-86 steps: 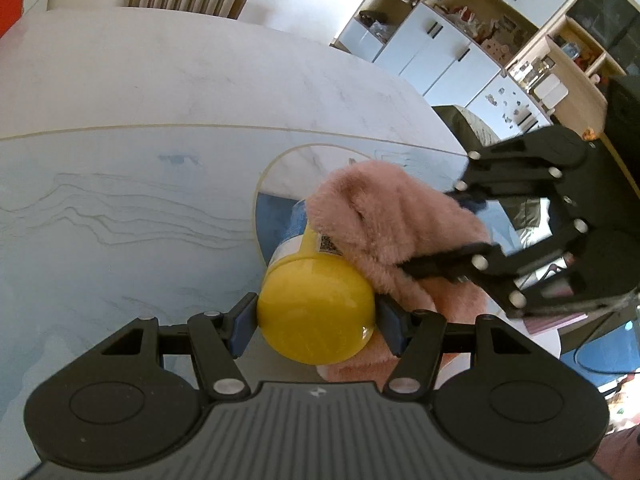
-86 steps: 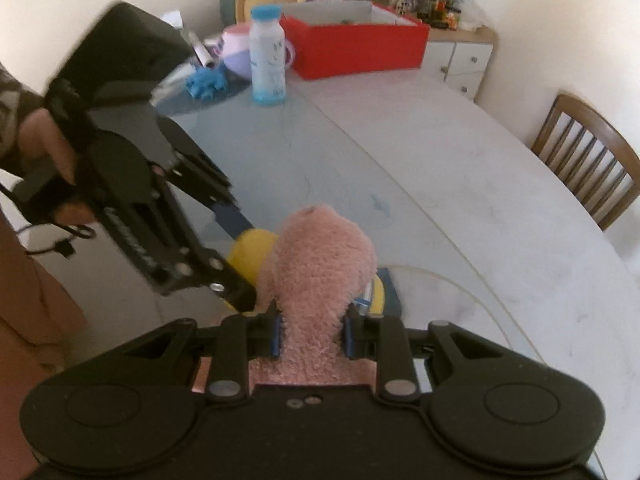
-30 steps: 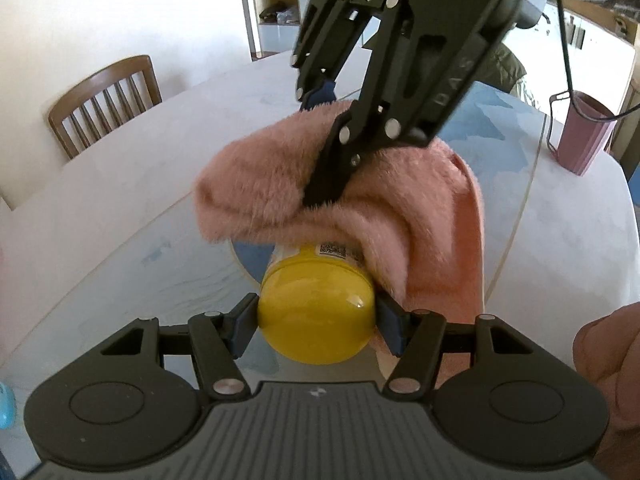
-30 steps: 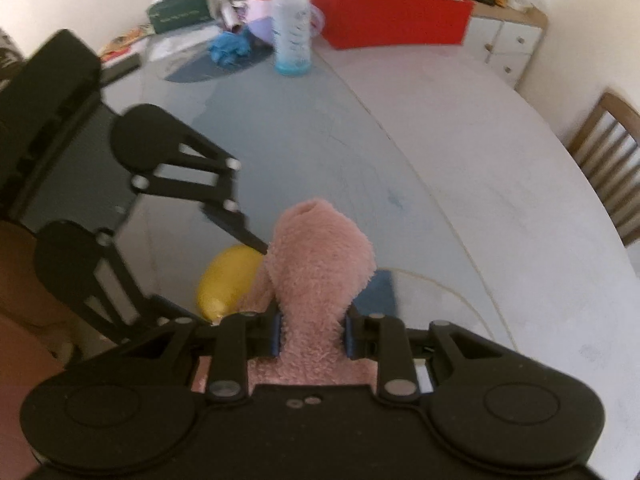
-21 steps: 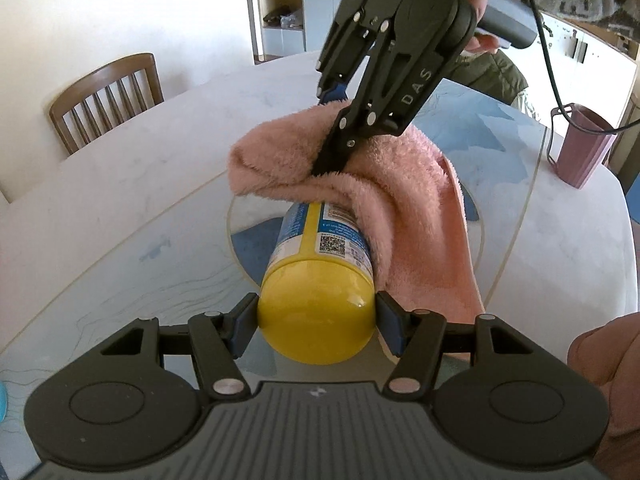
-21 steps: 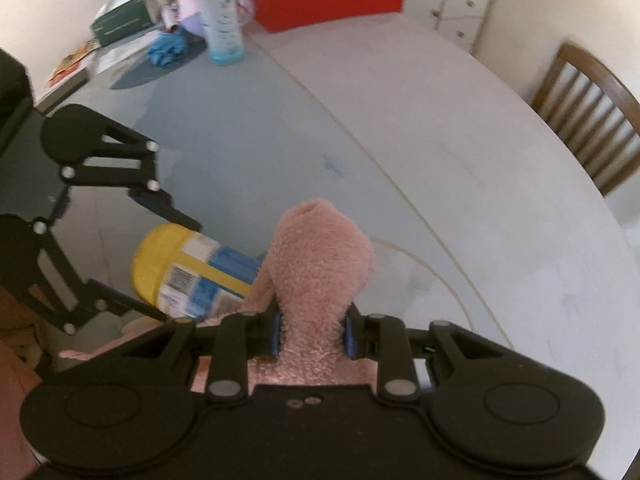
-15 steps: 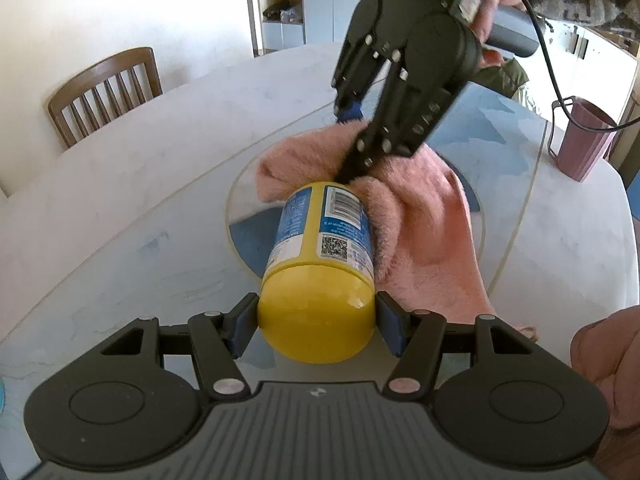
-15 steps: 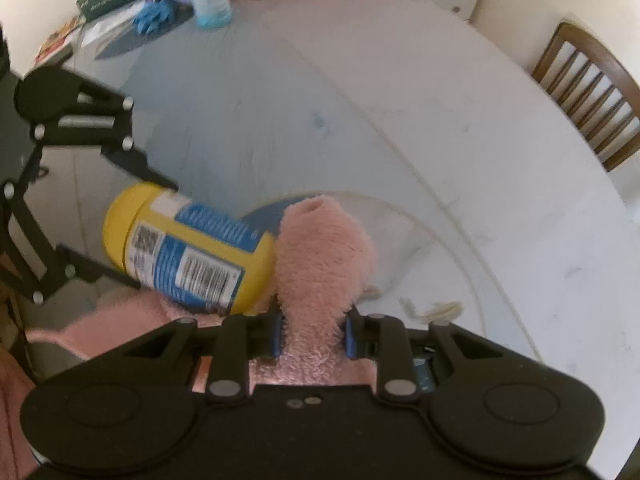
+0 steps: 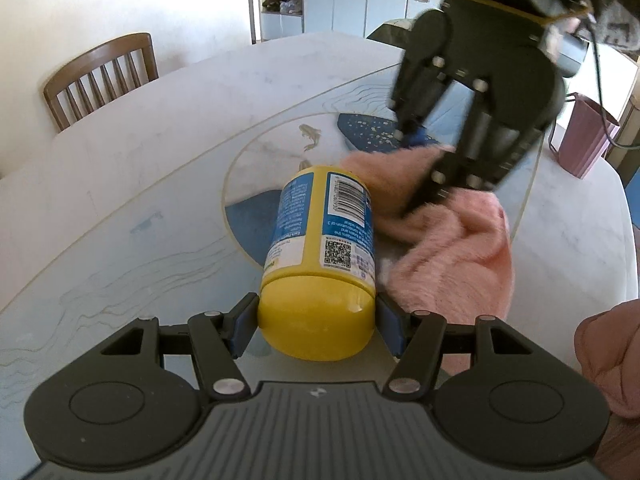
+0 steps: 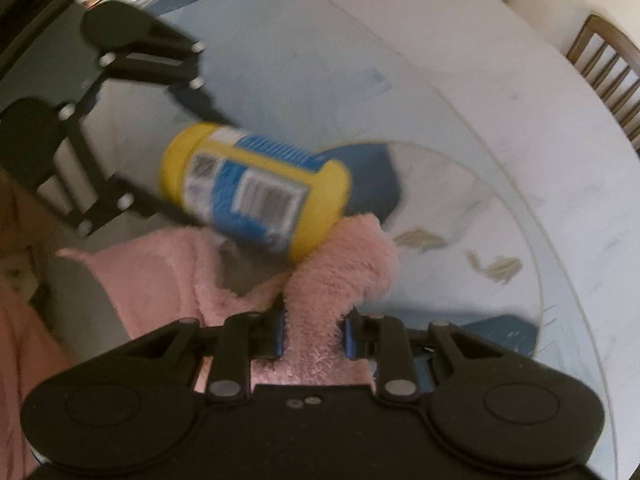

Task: Clean container
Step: 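Rub the towel down the container's side with the right gripper, then roll the container with the left gripper while the right gripper wipes its side with the towel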

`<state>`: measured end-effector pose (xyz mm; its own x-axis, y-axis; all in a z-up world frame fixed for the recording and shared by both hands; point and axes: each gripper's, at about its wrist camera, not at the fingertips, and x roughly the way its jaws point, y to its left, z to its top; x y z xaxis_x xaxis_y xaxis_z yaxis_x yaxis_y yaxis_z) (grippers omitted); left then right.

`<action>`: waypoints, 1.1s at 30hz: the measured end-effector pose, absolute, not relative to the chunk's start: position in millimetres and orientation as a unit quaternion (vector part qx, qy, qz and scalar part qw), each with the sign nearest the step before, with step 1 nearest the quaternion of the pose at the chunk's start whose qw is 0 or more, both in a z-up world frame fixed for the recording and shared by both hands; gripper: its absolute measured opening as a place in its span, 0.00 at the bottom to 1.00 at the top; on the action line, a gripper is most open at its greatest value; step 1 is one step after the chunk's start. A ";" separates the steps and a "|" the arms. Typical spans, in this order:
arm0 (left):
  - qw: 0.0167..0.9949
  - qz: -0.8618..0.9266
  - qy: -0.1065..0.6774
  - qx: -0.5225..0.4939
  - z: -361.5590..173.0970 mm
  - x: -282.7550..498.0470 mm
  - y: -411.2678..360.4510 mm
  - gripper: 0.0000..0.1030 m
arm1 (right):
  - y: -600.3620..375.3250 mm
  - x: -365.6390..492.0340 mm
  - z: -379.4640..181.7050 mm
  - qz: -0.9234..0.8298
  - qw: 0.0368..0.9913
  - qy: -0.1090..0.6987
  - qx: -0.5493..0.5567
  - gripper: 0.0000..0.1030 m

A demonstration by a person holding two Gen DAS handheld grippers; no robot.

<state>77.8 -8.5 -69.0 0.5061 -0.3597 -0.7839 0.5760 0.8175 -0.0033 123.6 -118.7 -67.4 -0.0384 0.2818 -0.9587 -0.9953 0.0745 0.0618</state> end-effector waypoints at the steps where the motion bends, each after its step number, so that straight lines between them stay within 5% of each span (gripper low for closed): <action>1: 0.858 -0.273 0.416 0.127 -69.1 78.2 -7.6 0.60 | -121.7 120.3 -67.6 0.561 0.566 0.462 -0.389 0.24; 13: 0.857 -0.267 0.441 0.015 -65.5 83.8 22.0 0.67 | -150.7 124.4 -27.1 0.550 0.607 0.449 -0.358 0.25; 23: 0.824 -0.221 0.479 -0.207 -75.8 103.6 63.0 0.69 | -132.2 130.4 -1.3 0.570 0.617 0.404 -0.361 0.25; 33: 0.829 -0.195 0.472 -0.230 -85.0 113.7 62.0 0.67 | -127.3 129.8 2.4 0.573 0.631 0.394 -0.344 0.24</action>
